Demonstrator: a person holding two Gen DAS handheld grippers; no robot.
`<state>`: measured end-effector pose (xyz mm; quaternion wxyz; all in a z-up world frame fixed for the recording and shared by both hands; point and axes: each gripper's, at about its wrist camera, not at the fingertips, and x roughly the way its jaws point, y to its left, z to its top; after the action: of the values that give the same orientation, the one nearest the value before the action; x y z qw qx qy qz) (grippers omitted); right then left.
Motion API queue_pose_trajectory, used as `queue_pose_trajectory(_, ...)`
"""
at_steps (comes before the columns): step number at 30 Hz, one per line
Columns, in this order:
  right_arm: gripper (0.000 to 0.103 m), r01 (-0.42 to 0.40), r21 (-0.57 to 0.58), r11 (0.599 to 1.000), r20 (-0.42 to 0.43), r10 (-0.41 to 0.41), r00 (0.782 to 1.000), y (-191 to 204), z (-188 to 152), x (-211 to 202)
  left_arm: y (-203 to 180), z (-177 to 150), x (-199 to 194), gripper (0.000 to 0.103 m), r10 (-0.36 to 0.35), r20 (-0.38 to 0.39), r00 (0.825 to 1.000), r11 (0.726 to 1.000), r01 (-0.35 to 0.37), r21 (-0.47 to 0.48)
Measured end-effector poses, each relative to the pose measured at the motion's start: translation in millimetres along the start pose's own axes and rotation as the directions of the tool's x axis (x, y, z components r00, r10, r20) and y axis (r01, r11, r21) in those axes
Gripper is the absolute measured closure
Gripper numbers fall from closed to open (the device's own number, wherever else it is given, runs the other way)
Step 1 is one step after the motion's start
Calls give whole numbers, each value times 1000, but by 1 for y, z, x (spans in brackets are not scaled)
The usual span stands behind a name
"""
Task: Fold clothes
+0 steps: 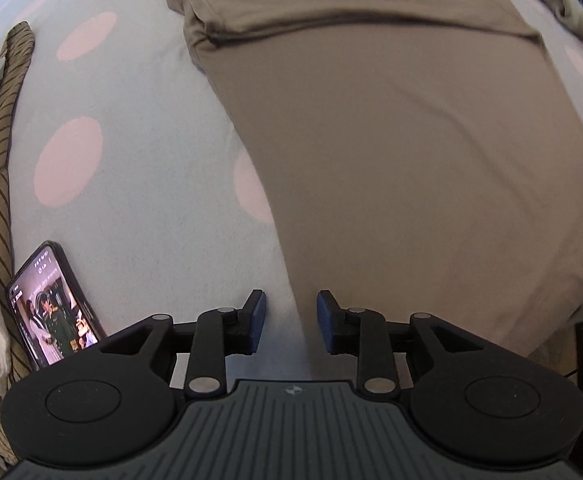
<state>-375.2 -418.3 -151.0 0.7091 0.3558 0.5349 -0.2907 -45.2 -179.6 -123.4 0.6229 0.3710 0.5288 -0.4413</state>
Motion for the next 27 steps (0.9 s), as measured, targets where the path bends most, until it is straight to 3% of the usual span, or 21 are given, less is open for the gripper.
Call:
queue_pose_trajectory(3,66,4,-26,1000,-26,-4,1000,4,-17,2,-4,-5,2,77,-6,-29,1000,1000,6,5)
queue_pose_trajectory(5,81,19,-75,997,-26,-21,999,11,-24,1,-6,-9,2,81,-13,-51,999,1000,13,4)
queue_pose_trajectory(7,101,11,-74,997,-22,-13,1000,14,-26,-1,-10,-10,1,100,-15,-51,999,1000,16,24)
queue_pose_trajectory(11,101,-6,-59,998,1,6,1000,13,-27,-10,-13,-11,-8,103,-17,-16,1000,1000,18,24)
queue_pose_trajectory(20,101,-97,54,994,89,92,992,-7,-5,-42,28,5,-50,103,-89,89,992,989,98,-109)
queue_pose_trajectory(27,101,-131,50,990,186,119,975,-9,35,-63,52,49,-69,103,-74,202,977,979,110,-174)
